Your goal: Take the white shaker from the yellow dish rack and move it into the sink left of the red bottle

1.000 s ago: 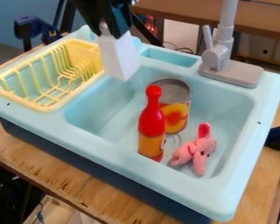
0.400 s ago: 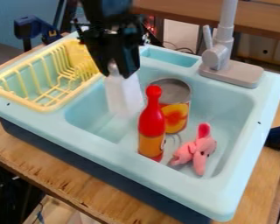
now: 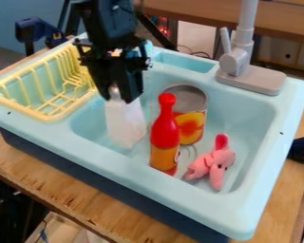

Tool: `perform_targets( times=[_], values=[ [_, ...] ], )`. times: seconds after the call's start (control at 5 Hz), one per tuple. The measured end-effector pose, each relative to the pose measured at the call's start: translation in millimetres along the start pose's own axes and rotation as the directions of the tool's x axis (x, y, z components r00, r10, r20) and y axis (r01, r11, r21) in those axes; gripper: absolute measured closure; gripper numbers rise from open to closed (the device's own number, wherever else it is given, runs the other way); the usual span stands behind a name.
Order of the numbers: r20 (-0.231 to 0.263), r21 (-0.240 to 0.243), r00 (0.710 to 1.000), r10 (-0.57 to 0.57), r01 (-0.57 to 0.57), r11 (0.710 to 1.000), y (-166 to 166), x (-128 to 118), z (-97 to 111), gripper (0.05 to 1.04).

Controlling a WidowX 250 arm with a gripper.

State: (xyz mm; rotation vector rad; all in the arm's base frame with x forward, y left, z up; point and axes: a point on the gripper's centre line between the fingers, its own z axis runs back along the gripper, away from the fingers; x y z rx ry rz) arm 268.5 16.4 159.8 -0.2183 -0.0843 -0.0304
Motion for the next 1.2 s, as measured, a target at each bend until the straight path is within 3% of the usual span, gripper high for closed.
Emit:
perform_targets(
  times=[0.2,0.4,0.6,0.8,1.0,1.2],
  values=[
    [-0.002,0.032,1.000,-0.026,0.026,0.999,7.9,-3.8,-10.1,0.567],
    [-0.001,0.049,0.999,-0.034,0.034,0.998,10.2,-3.4,-9.7,0.485],
    [-0.012,0.048,0.999,-0.042,0.043,0.998,6.1,-3.9,-9.5,0.183],
    [0.005,0.050,1.000,-0.031,0.030,0.998,3.3,2.2,-0.2,0.073],
    [0.027,0.062,0.999,-0.039,0.037,0.997,-4.7,11.5,15.2,0.077],
    [0.033,0.119,0.994,-0.105,0.101,0.988,-28.2,22.9,39.6,0.081]
  ],
)
